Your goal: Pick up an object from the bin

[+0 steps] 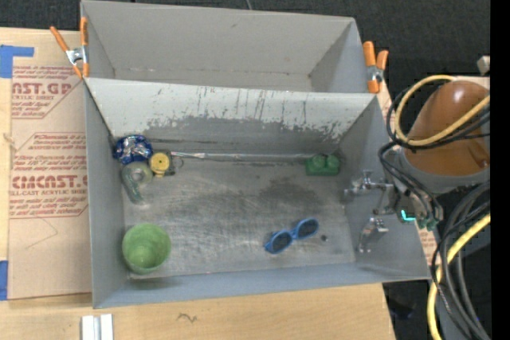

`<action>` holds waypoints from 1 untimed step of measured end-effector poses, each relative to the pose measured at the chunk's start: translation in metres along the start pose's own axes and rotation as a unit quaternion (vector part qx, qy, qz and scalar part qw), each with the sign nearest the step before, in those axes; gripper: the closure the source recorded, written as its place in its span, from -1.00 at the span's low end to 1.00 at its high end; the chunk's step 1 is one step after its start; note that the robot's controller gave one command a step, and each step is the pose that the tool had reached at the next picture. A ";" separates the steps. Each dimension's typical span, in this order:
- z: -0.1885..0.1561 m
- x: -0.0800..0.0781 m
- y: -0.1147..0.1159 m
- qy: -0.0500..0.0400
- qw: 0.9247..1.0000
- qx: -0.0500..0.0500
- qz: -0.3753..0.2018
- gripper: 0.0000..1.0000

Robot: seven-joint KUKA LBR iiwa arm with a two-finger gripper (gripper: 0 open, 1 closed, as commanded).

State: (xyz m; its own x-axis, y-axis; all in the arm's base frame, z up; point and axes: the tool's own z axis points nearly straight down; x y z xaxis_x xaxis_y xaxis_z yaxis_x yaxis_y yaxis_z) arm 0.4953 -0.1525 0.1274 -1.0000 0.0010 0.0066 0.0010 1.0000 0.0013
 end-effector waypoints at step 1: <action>0.055 -0.008 0.072 -0.003 0.995 -0.001 -0.102 -1.00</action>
Offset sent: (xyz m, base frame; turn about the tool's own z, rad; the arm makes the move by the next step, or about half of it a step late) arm 0.0082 0.0691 -0.0532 -0.2004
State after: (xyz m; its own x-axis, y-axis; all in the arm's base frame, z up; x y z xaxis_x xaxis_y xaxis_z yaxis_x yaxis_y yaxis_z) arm 0.5033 -0.0802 0.0727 -0.9795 -0.2015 0.0004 -0.2015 0.9795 0.0033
